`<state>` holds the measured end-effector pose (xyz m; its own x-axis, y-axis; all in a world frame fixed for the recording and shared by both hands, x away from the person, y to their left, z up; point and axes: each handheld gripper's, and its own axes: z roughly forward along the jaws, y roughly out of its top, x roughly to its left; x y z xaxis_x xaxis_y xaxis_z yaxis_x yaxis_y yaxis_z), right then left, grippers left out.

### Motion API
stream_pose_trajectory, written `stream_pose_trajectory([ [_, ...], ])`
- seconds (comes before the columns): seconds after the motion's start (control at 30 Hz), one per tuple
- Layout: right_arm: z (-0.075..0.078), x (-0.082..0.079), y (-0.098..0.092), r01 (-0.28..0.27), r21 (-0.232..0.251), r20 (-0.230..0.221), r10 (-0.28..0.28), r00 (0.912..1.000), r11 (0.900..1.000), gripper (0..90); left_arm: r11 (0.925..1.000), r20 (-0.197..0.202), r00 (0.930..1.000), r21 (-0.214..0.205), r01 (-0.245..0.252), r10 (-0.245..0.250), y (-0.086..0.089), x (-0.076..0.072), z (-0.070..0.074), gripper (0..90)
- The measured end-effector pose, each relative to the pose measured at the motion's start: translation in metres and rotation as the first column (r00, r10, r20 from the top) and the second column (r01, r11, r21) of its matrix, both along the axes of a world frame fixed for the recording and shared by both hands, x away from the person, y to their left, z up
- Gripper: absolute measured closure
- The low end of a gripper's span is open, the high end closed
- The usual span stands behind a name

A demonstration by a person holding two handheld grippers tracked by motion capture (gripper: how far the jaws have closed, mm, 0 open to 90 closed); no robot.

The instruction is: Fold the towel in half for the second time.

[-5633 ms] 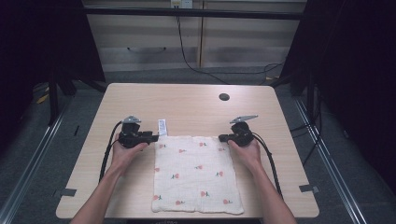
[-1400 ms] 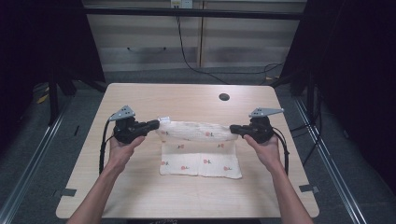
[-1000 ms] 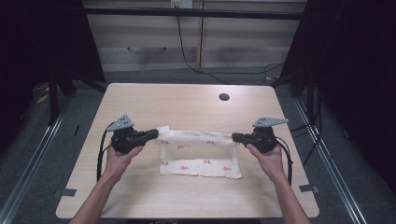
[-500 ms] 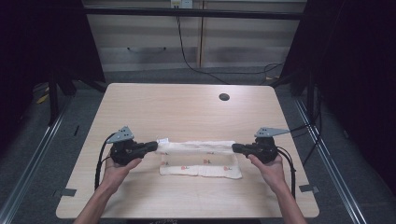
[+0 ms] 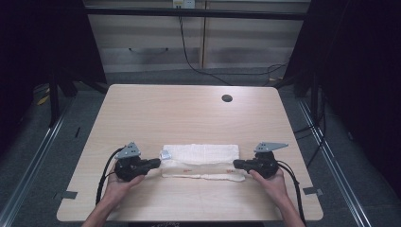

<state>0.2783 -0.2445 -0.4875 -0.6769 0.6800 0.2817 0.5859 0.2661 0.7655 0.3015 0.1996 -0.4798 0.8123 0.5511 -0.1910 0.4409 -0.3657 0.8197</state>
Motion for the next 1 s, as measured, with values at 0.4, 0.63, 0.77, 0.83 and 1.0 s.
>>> stream_pose_trajectory([
  [0.4,-0.006,-0.006,0.003,-0.008,-0.032,-0.013,0.008,0.9999,0.9994,85.6,0.9992,-0.031,0.9995,0.039,0.012,-0.011,-0.004,-0.008,-0.015,86.1],
  [0.63,-0.012,-0.007,0.004,-0.016,-0.078,-0.049,0.013,0.9987,0.9968,80.9,0.9983,-0.051,0.9986,0.056,0.015,-0.012,-0.003,-0.010,-0.020,84.9],
  [0.77,-0.012,-0.010,0.004,-0.032,-0.084,-0.061,0.027,0.9977,0.9959,78.7,0.9971,-0.058,0.9980,0.070,0.030,-0.026,-0.006,-0.015,-0.021,82.0],
  [0.83,-0.012,-0.010,0.004,-0.032,-0.082,-0.066,0.027,0.9975,0.9961,77.3,0.9964,-0.056,0.9979,0.076,0.038,-0.034,-0.007,-0.017,-0.019,80.7],
  [1.0,-0.012,-0.011,0.005,-0.029,-0.086,-0.073,0.023,0.9971,0.9959,72.6,0.9963,-0.052,0.9978,0.073,0.045,-0.041,-0.004,-0.023,-0.016,77.6],
])
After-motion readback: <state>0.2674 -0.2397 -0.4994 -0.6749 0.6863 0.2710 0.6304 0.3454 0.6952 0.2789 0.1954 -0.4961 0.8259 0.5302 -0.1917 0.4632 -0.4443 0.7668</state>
